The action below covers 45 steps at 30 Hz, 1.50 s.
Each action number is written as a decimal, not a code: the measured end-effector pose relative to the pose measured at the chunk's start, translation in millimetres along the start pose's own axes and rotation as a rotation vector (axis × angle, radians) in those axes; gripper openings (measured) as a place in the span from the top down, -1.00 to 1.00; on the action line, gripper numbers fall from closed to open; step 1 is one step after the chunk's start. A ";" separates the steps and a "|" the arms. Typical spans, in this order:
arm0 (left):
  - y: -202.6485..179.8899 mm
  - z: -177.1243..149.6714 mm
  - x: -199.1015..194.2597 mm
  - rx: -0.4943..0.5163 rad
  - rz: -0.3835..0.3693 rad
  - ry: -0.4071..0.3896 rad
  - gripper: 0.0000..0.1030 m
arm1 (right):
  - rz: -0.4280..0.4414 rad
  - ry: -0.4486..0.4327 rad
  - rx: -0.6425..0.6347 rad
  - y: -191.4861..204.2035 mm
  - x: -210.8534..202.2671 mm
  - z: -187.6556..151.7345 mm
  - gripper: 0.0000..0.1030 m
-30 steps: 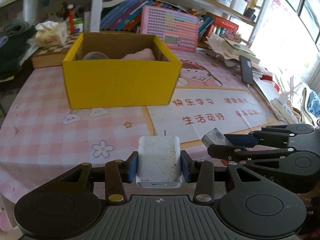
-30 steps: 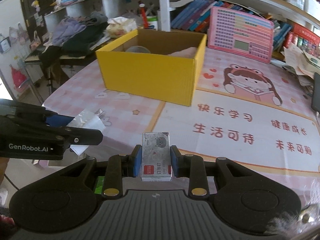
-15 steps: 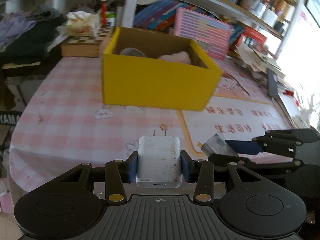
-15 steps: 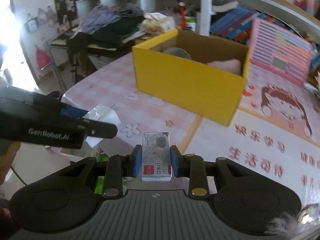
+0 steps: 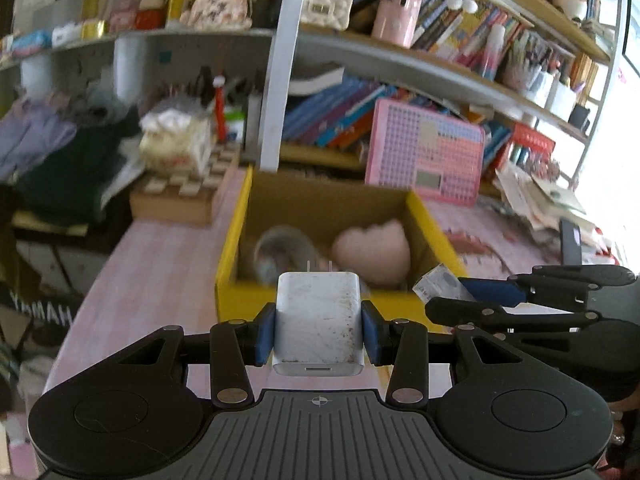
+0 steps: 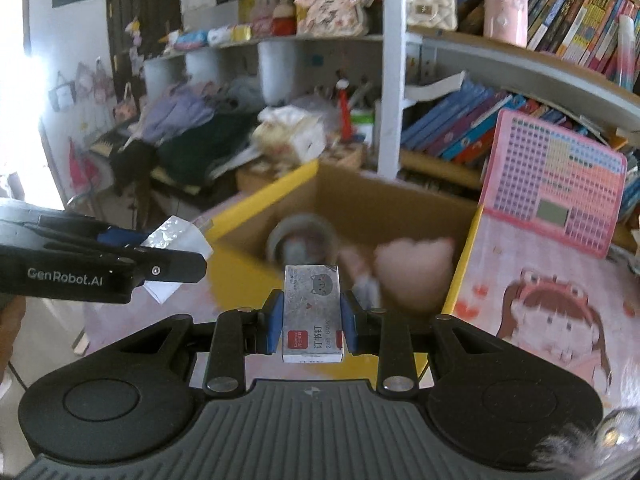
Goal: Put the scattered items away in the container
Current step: 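Lift and carry the charger plug and small box toward the yellow box, then lower both tools into the box and open them, releasing plug and box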
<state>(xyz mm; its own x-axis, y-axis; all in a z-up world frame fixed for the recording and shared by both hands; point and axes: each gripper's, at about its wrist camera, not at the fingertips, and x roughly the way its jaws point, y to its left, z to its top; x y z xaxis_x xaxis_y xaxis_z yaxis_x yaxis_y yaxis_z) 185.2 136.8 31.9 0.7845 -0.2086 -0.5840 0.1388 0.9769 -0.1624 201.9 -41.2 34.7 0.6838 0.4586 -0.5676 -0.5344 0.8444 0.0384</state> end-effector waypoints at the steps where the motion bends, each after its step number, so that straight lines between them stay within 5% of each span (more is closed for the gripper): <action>1: -1.6 6.4 7.7 0.009 0.004 -0.004 0.20 | -0.004 -0.007 -0.001 -6.5 4.4 6.2 0.46; 8: -14.8 31.8 73.1 0.036 0.010 0.066 0.20 | -0.013 0.000 -0.035 -53.9 59.2 52.8 0.46; 14: -33.1 36.0 132.5 0.044 -0.013 0.189 0.19 | 0.063 0.119 -0.036 -74.8 132.6 91.9 0.46; 18: -39.0 34.9 155.7 0.024 0.012 0.238 0.19 | 0.118 0.237 -0.004 -81.1 178.3 96.6 0.46; 24: -43.5 37.0 176.0 0.007 0.050 0.276 0.19 | 0.157 0.303 0.015 -87.6 214.3 90.6 0.46; 29: -44.5 37.4 184.2 0.001 0.081 0.283 0.18 | 0.195 0.302 0.003 -88.9 222.9 90.6 0.43; 31: -44.2 37.9 183.6 0.002 0.103 0.265 0.15 | 0.196 0.290 0.001 -90.0 223.2 91.6 0.25; 34: -43.1 41.3 176.9 -0.014 0.107 0.222 -0.04 | 0.195 0.263 0.003 -91.8 217.3 93.5 0.20; 43: -62.9 49.8 126.6 0.032 0.086 0.112 -0.09 | 0.157 0.161 0.030 -87.8 156.3 96.8 0.20; 45: -65.3 48.6 110.0 0.044 0.076 0.081 -0.26 | 0.145 0.123 0.039 -86.5 133.7 94.7 0.19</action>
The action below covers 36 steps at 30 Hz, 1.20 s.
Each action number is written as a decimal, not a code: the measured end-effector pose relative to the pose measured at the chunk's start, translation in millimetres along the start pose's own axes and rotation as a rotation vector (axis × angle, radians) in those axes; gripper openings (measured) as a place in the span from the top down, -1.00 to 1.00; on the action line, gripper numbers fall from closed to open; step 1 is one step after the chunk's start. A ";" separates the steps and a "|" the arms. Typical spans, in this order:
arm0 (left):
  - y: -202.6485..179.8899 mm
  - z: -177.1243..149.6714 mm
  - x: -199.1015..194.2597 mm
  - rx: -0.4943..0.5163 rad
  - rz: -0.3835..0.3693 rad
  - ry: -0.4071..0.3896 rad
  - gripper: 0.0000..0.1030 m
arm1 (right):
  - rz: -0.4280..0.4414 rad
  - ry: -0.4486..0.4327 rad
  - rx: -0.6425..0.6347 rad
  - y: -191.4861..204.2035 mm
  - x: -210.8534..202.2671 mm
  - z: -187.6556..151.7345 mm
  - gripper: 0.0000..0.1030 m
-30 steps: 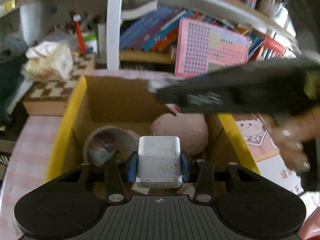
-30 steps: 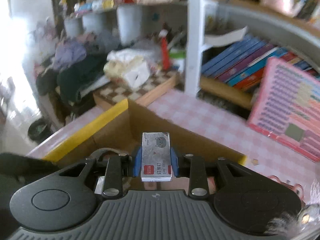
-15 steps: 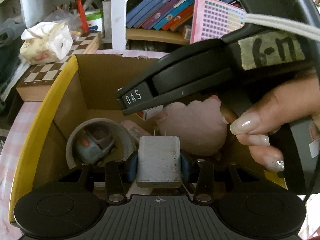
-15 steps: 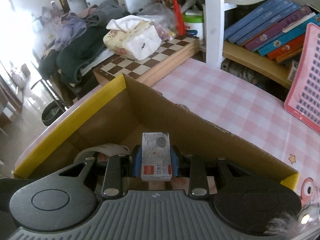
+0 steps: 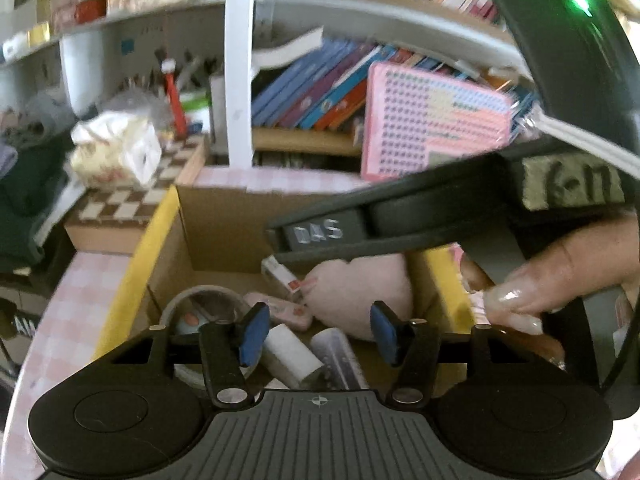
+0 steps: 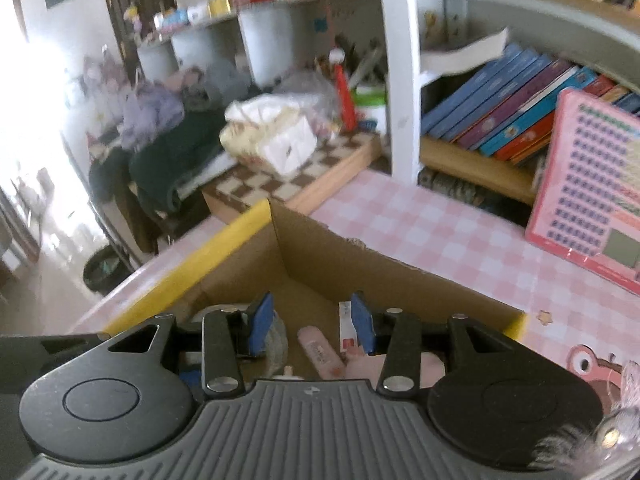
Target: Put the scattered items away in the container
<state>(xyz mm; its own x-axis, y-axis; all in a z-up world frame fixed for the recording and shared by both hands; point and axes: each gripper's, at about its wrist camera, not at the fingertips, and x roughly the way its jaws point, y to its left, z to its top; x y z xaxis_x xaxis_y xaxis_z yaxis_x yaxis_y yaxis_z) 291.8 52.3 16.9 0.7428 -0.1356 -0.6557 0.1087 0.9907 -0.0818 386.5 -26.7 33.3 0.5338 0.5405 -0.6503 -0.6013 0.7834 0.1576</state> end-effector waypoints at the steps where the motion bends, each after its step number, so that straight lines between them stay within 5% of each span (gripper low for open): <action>1: -0.4 -2.5 -9.3 0.003 -0.004 -0.018 -0.30 | -0.012 -0.017 0.001 2.2 -10.6 -3.2 0.19; 7: -0.3 -20.9 -55.0 0.002 -0.029 -0.087 -0.30 | -0.113 -0.115 0.057 10.7 -71.1 -33.3 0.19; 18: 0.8 -74.8 -136.6 -0.053 0.022 -0.208 -0.60 | -0.332 -0.215 0.117 61.3 -165.2 -121.8 0.16; 26: -19.0 -113.7 -162.3 -0.053 -0.034 -0.181 -0.83 | -0.453 -0.205 0.154 98.1 -213.0 -192.3 0.07; 33: -32.3 -147.3 -172.0 0.010 0.000 -0.142 -0.85 | -0.521 -0.203 0.168 114.7 -238.2 -236.9 -0.03; 36: -37.4 -159.9 -174.5 0.022 0.037 -0.118 -0.86 | -0.552 -0.202 0.191 120.0 -245.6 -252.6 -0.24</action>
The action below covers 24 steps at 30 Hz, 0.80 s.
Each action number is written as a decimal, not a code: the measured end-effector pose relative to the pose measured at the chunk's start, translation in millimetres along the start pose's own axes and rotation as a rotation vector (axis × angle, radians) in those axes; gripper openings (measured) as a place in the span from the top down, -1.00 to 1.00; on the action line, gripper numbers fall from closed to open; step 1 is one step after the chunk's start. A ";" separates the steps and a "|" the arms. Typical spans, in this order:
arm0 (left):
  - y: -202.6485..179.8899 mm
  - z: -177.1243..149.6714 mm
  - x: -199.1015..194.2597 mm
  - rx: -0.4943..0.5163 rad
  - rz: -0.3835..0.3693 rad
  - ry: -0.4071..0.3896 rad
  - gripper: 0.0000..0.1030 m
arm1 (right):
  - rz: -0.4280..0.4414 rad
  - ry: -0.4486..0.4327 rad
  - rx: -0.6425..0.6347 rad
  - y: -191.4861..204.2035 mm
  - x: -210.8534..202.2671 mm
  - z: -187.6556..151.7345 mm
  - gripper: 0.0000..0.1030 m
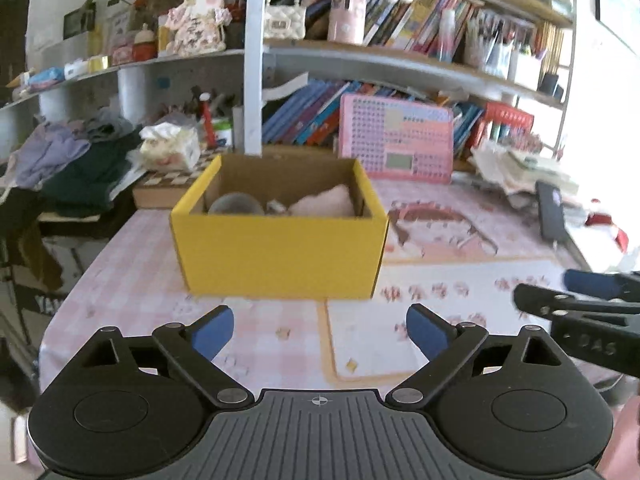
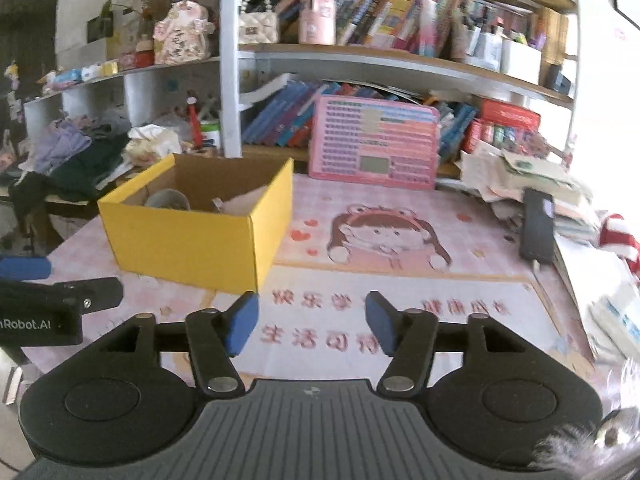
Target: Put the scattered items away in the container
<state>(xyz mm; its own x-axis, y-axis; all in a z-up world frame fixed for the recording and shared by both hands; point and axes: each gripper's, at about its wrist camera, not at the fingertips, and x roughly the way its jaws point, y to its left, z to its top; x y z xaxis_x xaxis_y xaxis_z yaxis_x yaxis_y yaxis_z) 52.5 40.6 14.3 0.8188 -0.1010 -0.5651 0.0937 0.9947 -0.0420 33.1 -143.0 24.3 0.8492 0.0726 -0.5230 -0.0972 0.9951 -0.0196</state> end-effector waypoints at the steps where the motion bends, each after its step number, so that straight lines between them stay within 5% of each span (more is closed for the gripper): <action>1: -2.0 -3.0 -1.2 0.009 0.009 0.005 -0.86 | -0.013 0.003 0.009 -0.7 -3.1 -5.6 -0.38; 4: -9.8 -8.8 -2.4 0.046 0.036 0.020 -0.92 | -0.046 0.021 0.008 -1.6 -8.8 -20.4 -0.73; 9: -17.7 -14.7 0.3 0.058 0.028 0.059 -0.94 | -0.070 0.046 0.031 -11.3 -11.8 -27.1 -0.90; 24: -24.1 -29.0 -5.7 0.046 0.003 0.126 -1.00 | -0.063 0.097 0.069 -18.9 -22.3 -41.8 -1.00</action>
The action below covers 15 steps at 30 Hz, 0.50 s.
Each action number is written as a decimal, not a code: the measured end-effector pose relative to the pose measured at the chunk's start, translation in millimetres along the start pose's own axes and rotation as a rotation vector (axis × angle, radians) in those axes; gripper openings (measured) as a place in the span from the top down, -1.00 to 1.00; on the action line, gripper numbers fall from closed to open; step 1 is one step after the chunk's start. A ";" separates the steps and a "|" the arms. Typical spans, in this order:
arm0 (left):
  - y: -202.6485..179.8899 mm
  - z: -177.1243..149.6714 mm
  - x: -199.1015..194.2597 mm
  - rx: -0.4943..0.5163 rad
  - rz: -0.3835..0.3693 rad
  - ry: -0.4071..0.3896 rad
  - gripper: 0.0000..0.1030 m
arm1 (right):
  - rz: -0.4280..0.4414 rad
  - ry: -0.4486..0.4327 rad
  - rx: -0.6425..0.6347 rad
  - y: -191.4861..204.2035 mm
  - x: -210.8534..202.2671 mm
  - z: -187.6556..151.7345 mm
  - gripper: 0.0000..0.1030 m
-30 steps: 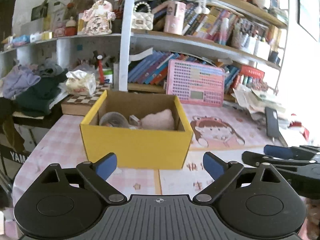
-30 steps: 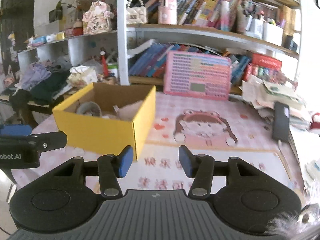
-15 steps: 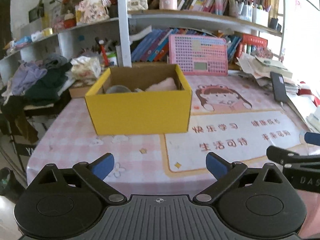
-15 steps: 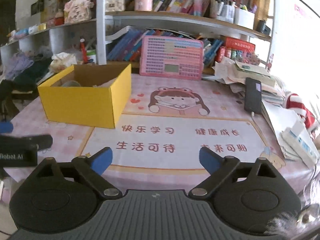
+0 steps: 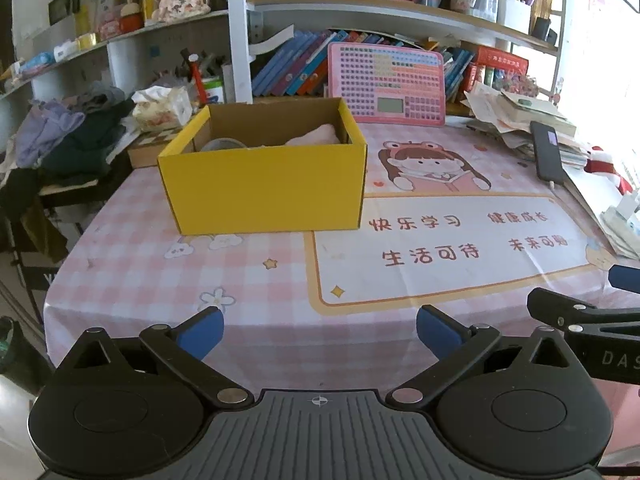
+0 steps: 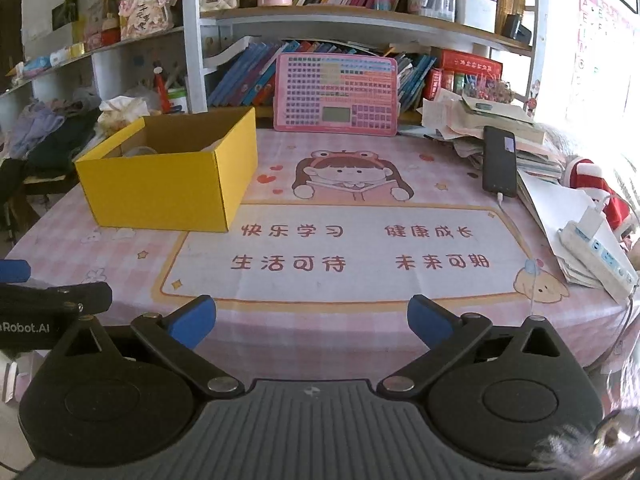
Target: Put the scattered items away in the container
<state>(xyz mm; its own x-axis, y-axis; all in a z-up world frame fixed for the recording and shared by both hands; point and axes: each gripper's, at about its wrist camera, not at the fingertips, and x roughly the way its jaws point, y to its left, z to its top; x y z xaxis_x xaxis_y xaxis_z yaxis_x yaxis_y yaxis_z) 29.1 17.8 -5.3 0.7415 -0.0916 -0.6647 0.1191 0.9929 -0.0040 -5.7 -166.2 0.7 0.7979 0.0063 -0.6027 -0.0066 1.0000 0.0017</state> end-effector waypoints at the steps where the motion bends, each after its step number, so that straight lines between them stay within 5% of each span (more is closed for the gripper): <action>1: -0.5 -0.1 0.0 0.001 -0.002 0.001 -1.00 | -0.001 0.001 0.002 -0.5 -0.1 -0.2 -1.00; 15: -1.2 -3.0 2.8 -0.004 -0.002 0.037 -1.00 | 0.009 0.019 -0.011 2.5 2.4 -1.0 -1.00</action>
<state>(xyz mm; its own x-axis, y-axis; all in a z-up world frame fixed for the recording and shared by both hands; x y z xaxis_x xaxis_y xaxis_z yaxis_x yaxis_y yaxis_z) 29.0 16.6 -9.4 0.7164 -0.0905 -0.6918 0.1178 0.9930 -0.0079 -4.4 -163.7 -1.5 0.7860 0.0152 -0.6180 -0.0204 0.9998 -0.0014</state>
